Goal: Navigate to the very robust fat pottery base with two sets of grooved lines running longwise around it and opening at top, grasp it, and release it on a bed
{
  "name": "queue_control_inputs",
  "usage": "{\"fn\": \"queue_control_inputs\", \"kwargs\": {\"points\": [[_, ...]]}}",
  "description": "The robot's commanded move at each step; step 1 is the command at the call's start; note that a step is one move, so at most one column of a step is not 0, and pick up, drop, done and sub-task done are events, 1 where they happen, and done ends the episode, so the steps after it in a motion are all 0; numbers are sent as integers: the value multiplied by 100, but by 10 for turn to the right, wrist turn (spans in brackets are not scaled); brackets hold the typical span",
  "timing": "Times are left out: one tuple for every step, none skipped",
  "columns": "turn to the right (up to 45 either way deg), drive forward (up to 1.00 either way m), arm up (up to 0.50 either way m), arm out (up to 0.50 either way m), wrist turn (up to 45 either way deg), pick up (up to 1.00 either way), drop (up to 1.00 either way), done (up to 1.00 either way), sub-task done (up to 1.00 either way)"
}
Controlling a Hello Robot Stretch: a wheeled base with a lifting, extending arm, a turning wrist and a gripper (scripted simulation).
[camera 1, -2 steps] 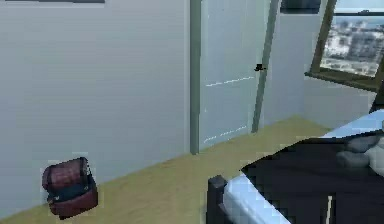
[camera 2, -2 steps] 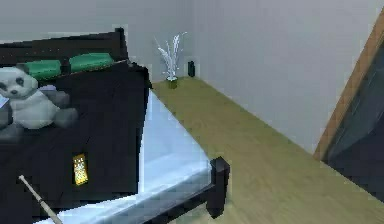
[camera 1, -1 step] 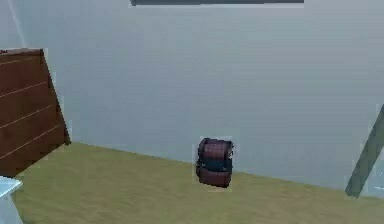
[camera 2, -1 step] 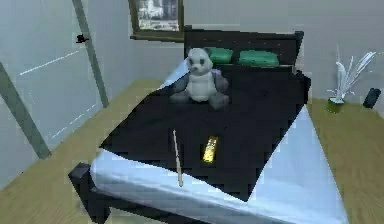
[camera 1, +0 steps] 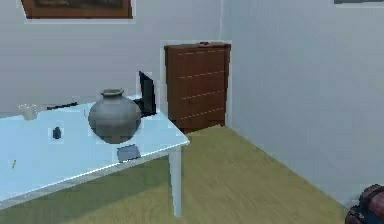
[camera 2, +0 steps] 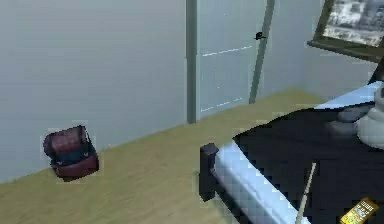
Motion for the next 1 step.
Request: {"fn": "queue_control_inputs", "kwargs": {"points": [[-270,0,0,0,0,0,0,0,0]]}}
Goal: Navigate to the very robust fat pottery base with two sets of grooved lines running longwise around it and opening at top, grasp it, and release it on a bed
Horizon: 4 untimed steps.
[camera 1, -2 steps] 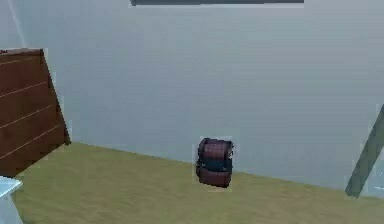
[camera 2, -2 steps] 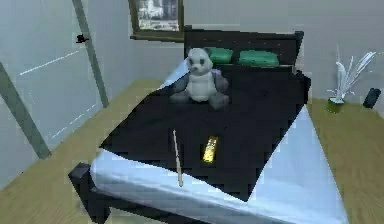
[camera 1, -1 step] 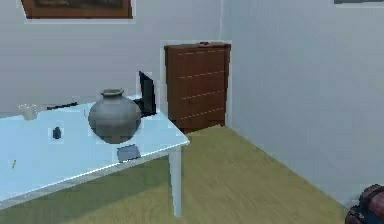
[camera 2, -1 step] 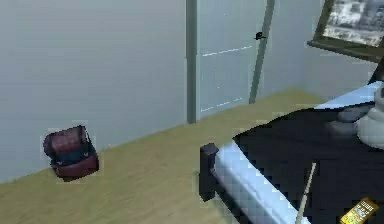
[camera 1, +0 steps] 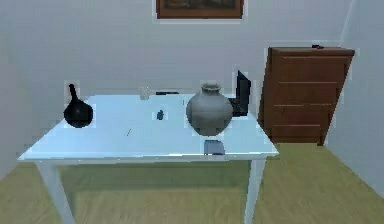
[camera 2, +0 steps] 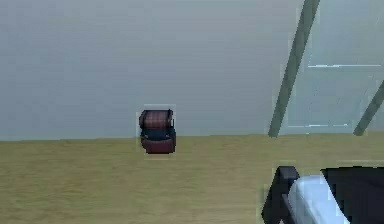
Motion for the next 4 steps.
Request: {"fn": "queue_control_inputs", "kwargs": {"points": [[0,30,0,0,0,0,0,0,0],[-450,0,0,0,0,0,0,0,0],[-330,0,0,0,0,0,0,0,0],[0,0,50,0,0,0,0,0,0]]}}
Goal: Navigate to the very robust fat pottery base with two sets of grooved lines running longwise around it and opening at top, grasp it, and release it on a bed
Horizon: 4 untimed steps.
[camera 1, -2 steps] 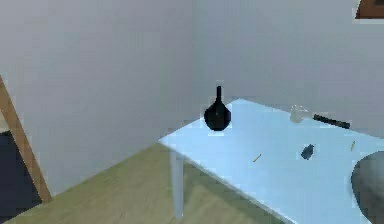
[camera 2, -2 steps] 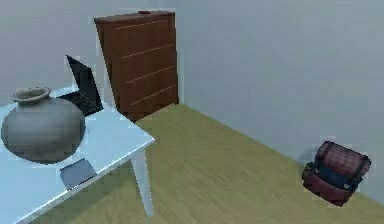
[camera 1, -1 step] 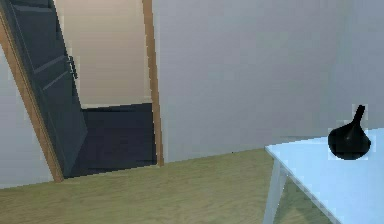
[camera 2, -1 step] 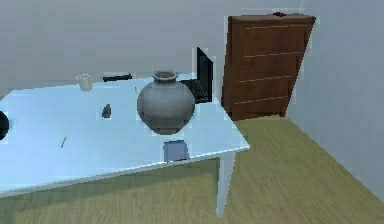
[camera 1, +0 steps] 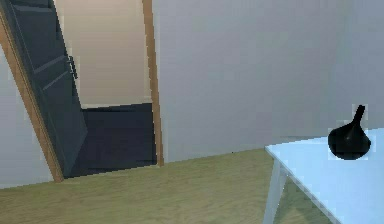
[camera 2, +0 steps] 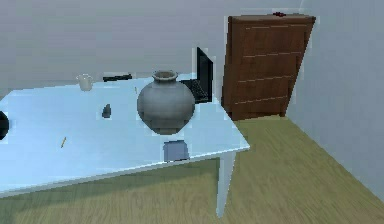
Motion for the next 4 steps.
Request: {"fn": "queue_control_inputs", "kwargs": {"points": [[0,0,38,0,0,0,0,0,0],[0,0,0,50,0,0,0,0,0],[0,0,0,0,450,0,0,0,0],[0,0,0,0,450,0,0,0,0]]}}
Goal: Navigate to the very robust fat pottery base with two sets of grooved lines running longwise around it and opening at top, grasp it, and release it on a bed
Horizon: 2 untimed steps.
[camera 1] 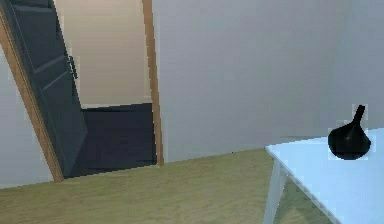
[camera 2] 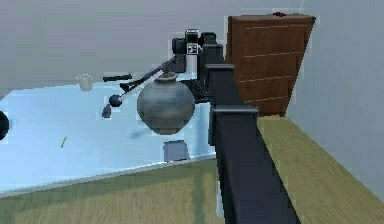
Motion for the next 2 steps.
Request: {"fn": "queue_control_inputs", "kwargs": {"points": [[0,0,0,0,450,0,0,0,0],[0,0,0,0,150,0,0,0,0]]}}
